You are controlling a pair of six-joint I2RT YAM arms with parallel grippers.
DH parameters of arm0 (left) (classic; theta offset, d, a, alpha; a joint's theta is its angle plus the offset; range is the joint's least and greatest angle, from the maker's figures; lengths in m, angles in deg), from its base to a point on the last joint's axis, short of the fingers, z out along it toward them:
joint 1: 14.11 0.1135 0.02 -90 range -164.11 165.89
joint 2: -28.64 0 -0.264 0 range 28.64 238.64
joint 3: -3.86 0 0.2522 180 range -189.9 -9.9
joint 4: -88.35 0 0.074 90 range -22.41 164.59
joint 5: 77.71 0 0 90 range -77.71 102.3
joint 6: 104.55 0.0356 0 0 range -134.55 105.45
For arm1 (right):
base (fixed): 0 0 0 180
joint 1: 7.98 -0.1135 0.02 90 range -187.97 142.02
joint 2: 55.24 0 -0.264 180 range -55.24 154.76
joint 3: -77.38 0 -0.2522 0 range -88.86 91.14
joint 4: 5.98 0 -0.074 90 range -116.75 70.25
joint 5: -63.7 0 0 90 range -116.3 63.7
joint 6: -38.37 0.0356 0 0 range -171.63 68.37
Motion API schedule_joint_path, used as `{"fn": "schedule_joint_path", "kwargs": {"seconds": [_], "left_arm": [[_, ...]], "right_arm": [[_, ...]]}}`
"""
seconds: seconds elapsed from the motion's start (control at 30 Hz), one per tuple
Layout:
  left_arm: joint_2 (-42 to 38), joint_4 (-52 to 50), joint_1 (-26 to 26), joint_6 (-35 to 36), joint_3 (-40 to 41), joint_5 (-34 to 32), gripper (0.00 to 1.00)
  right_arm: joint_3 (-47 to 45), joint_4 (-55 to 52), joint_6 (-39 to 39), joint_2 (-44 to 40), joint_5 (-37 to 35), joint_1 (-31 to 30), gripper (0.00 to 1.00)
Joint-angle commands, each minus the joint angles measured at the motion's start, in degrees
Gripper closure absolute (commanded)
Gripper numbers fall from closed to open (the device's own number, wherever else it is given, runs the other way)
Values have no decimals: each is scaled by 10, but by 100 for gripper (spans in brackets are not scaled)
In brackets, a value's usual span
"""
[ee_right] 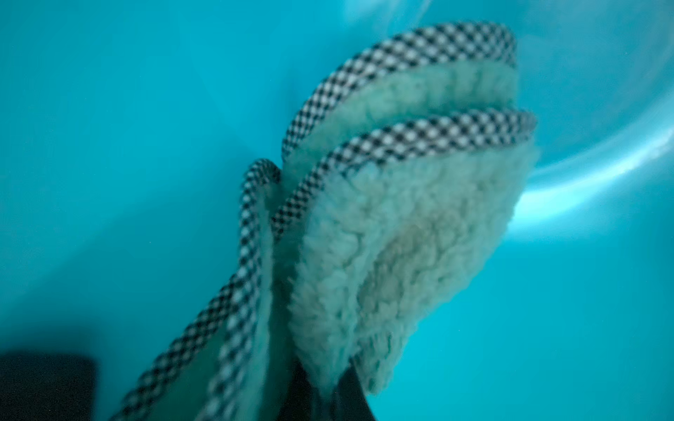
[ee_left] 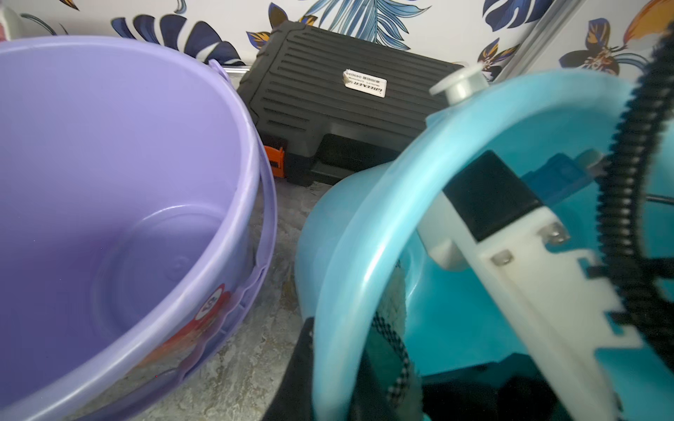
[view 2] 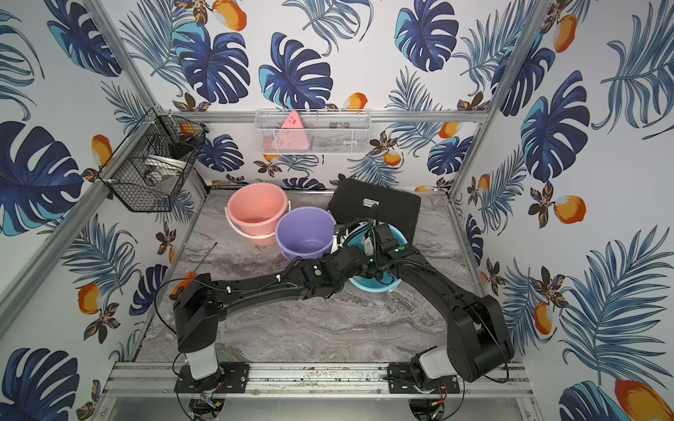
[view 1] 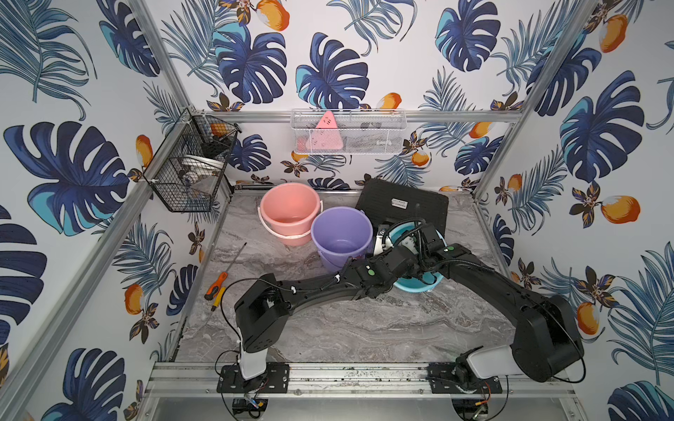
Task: Wipe the inside of the bucket with a cloth
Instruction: Wipe the dirt from the inside of the bucket.
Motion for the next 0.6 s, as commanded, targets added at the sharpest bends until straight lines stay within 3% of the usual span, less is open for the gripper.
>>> {"fn": "schedule_joint_path", "kwargs": {"seconds": [0.0,0.13,0.43,0.57], "left_arm": [[6,-53,11,-3,6,19,100],[5,-62,12,-10,8,6,100],[6,-72,10,-7,-4,-17,100],[2,-69,9,-1,-1,-20,100]], "right_arm": [[8,-58,-11,-11,8,-1,100],[24,-149,-28,0,-122,-1,100],[73,-238,-28,-24,-350,-1,100],[97,-246,-32,-35,-412,-1,100]]}}
